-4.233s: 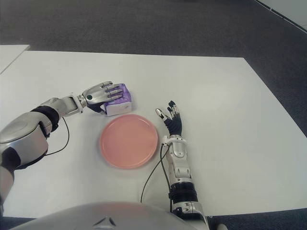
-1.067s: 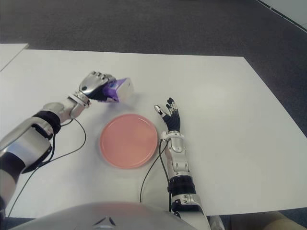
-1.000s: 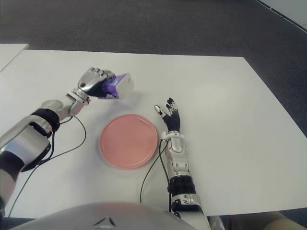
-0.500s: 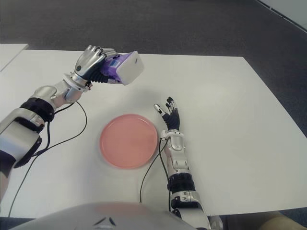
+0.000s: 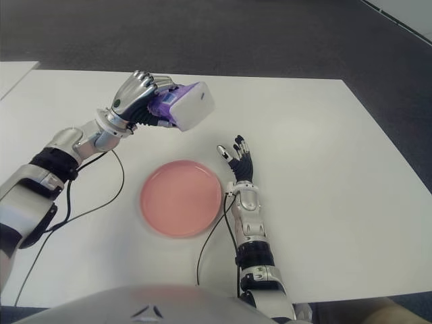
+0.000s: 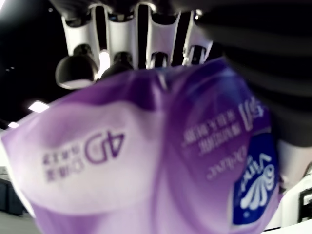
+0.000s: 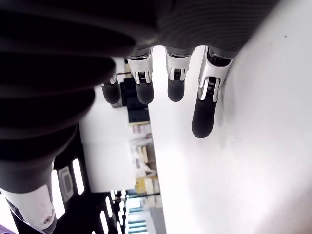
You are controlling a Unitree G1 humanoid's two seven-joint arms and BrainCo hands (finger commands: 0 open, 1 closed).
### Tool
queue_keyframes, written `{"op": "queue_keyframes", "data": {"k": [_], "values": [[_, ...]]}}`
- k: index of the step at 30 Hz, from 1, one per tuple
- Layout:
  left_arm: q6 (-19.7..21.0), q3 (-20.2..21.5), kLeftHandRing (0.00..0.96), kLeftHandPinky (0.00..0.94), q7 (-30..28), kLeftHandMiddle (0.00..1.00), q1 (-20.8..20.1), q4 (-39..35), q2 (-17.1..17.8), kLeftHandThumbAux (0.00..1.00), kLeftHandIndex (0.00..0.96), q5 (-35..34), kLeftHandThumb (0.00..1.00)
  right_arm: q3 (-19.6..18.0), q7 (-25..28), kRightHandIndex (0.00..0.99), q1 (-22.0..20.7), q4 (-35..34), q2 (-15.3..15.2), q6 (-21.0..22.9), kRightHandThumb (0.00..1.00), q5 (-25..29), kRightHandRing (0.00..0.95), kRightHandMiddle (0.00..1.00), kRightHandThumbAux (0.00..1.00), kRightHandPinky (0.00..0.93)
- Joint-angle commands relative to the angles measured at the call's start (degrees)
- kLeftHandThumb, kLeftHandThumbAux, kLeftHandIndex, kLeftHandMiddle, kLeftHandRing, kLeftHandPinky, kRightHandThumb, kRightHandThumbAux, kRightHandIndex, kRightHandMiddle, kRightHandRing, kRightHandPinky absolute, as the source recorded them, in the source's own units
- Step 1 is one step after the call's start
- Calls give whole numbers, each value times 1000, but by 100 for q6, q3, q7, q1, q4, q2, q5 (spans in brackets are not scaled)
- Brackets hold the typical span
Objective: Put the tissue paper into the plate.
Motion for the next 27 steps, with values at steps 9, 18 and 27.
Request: {"op": "queue_keyframes", "data": {"k": [9, 18, 27], "values": [[-630, 10, 848, 822, -1111, 537, 663, -940, -1, 667, 401, -62, 854, -95, 32, 0, 264, 359, 11, 267, 204, 13, 0, 0, 660, 9], [-894, -145, 842, 795, -1924, 536, 1191, -1344, 48, 667, 402, 91, 854, -113, 48, 0, 251, 373, 10, 266, 204, 8, 0, 0, 660, 9], [-719, -279, 835, 806, -3293, 536, 1321, -1111, 161, 667, 401, -83, 853, -110, 41, 0, 252, 375, 23, 262, 204, -1, 0, 0, 660, 9]]}}
